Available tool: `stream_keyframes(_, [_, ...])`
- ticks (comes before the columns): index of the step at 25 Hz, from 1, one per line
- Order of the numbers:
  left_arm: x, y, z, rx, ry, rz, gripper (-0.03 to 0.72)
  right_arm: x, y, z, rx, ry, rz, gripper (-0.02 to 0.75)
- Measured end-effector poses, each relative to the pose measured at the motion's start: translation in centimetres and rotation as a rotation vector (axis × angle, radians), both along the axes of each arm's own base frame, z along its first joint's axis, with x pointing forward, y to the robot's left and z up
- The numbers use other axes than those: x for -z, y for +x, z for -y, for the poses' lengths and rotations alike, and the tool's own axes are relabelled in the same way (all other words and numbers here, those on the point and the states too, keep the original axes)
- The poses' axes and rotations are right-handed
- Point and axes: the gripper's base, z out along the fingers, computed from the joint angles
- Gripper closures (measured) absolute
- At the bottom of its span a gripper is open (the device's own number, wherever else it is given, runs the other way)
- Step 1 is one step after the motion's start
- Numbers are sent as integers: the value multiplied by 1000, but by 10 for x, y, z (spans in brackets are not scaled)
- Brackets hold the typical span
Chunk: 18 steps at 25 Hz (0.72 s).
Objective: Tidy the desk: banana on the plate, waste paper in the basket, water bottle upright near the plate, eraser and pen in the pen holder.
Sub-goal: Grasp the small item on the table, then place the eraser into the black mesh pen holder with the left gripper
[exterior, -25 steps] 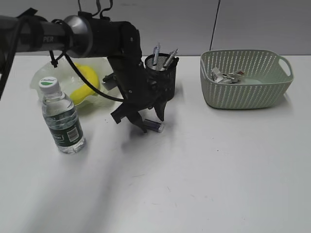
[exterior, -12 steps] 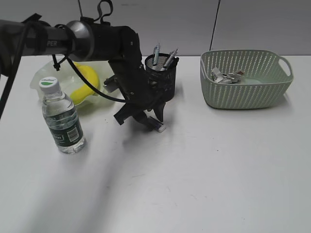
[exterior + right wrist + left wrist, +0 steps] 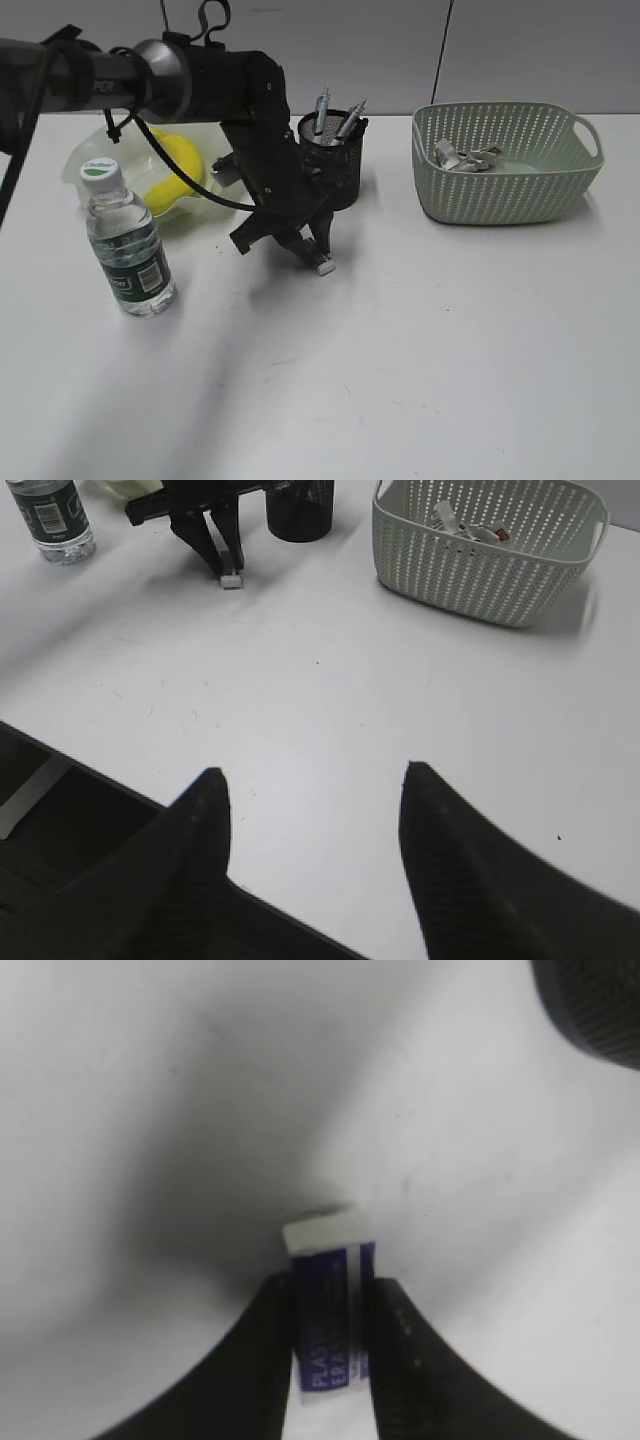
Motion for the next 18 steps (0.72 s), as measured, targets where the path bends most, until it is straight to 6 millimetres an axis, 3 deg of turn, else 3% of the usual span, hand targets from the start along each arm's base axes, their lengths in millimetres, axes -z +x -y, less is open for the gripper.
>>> stream_keyframes(8, [-76,-4,-8,25,-36,158,516,0,0,-1,-6,8,-4,306])
stream_keyframes(12, [-112,-1,-16,57,-17,339,516,0,0,-1,-6,8,-4,306])
stream_keyframes(18, [-140,18,-11,59,-101,673,516,0,0,-1,-6,8,-4,307])
